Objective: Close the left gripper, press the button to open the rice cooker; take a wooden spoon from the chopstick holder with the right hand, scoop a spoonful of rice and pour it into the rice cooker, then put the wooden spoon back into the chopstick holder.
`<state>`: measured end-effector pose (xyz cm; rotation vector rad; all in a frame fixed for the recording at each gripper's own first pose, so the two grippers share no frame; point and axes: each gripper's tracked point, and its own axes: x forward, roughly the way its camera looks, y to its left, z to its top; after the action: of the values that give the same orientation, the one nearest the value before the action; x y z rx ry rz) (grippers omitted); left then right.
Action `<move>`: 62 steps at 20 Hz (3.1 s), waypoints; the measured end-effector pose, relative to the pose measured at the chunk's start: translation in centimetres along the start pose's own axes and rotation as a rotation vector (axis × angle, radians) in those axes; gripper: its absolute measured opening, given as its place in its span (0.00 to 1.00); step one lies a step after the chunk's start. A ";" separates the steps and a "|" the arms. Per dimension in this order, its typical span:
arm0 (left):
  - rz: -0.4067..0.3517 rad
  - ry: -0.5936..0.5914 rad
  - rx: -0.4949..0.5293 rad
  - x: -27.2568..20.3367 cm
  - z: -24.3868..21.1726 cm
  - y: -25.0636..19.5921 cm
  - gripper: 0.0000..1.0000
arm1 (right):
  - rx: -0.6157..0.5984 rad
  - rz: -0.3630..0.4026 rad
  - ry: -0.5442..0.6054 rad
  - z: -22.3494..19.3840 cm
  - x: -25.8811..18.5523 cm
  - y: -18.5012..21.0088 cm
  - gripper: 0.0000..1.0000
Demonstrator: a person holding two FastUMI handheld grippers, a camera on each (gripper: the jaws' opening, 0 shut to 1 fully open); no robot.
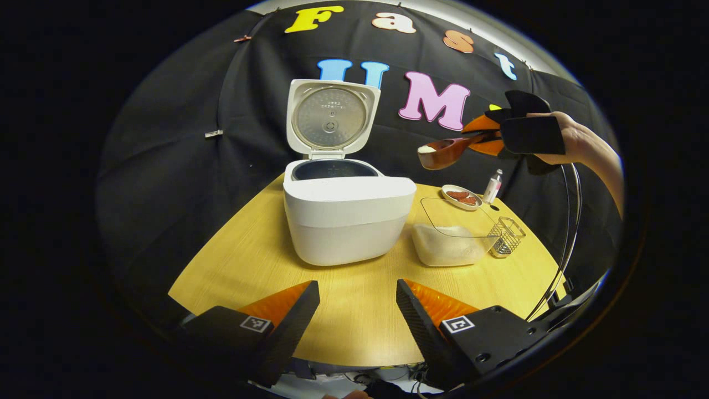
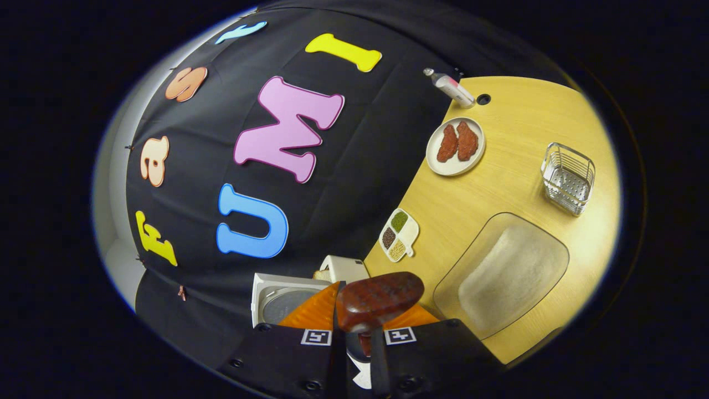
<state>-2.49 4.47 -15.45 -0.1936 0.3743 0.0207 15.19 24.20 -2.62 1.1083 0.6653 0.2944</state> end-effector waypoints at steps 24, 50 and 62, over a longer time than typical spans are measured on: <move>0.139 0.007 -0.185 -2.1 -3.2 8.2 0.96 | -0.960 0.222 0.052 -19.1 12.2 10.6 0.19; 0.183 -0.062 -0.124 -2.3 -1.1 7.0 0.96 | -1.500 0.510 -0.094 -20.2 6.7 14.2 0.19; 0.045 -0.057 -0.054 1.5 2.1 -4.5 0.96 | -1.298 0.361 -0.307 1.4 -2.9 10.9 0.19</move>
<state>-0.05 0.39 -13.30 -0.2373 0.3214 0.0804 14.92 26.39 8.56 -0.0097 -0.0844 0.7123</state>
